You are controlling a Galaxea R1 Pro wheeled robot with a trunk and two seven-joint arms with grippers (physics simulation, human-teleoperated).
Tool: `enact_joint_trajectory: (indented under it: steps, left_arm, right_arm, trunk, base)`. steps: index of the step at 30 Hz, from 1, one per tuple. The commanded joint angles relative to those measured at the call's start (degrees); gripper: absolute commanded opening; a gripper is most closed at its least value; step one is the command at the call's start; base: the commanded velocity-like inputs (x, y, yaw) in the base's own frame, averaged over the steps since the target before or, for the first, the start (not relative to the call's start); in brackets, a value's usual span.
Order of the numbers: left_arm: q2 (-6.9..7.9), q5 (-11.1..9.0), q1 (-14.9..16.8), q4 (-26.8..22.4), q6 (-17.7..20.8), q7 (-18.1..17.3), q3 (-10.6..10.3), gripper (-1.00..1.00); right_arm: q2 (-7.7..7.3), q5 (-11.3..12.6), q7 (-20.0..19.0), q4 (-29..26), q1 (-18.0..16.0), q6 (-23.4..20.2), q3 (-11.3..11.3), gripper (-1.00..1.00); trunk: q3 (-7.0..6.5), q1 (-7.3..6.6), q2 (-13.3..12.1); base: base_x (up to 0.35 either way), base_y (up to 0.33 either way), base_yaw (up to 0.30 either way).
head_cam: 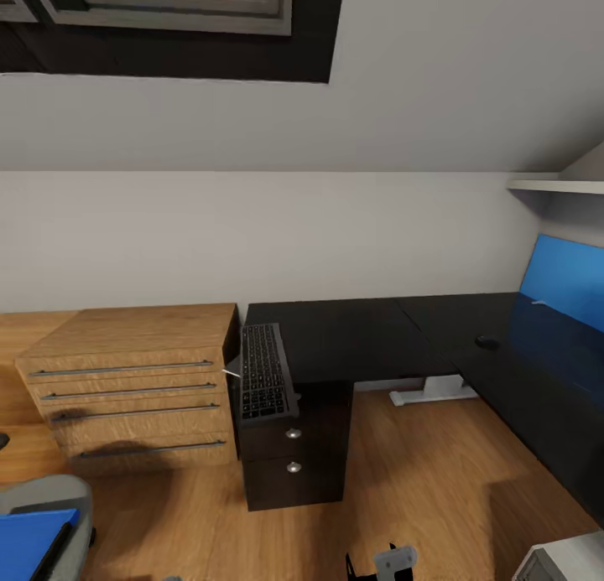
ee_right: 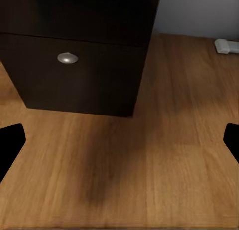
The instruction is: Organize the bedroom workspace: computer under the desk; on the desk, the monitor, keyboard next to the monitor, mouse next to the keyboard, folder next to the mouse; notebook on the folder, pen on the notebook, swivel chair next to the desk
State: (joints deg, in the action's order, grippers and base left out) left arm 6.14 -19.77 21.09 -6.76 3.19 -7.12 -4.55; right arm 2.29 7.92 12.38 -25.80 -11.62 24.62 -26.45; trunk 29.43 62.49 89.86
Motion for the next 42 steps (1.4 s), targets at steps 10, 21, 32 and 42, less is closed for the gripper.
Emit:
enact_joint_trajectory:
  steps: [10, 21, 32, 42]
  left_arm:
    - [-0.07, -0.62, 0.01, -0.09, 0.33, -0.16, -0.38, 1.0]
    - [-0.07, -0.94, 0.01, -0.09, 0.33, -0.17, -0.29, 1.0]
    - [-0.07, -4.33, 0.01, -0.09, 0.33, -0.24, -0.41, 1.0]
    - [-0.1, -5.47, 0.01, -0.27, 0.33, 0.01, 0.33, 1.0]
  right_arm:
    - [-0.01, 0.61, 0.45, 0.05, -0.07, 0.43, -0.44, 1.0]
    - [0.06, 0.8, 0.43, 0.09, -0.07, 0.43, -0.56, 1.0]
    - [3.04, 2.91, 1.18, -0.94, -0.73, -0.18, -0.11, 1.0]
    - [5.29, 15.01, 1.46, -16.55, -2.69, -3.88, 0.11, 1.0]
  trunk:
    - [0.06, -0.03, 0.03]
    - [0.06, -0.03, 0.03]
    - [0.06, -0.03, 0.03]
    - [0.06, -0.03, 0.03]
  base:
    - [-0.158, 0.237, 0.0]
    - [0.063, 0.045, 0.0]
    - [0.115, 0.054, 0.0]
    - [0.005, 0.002, 0.0]
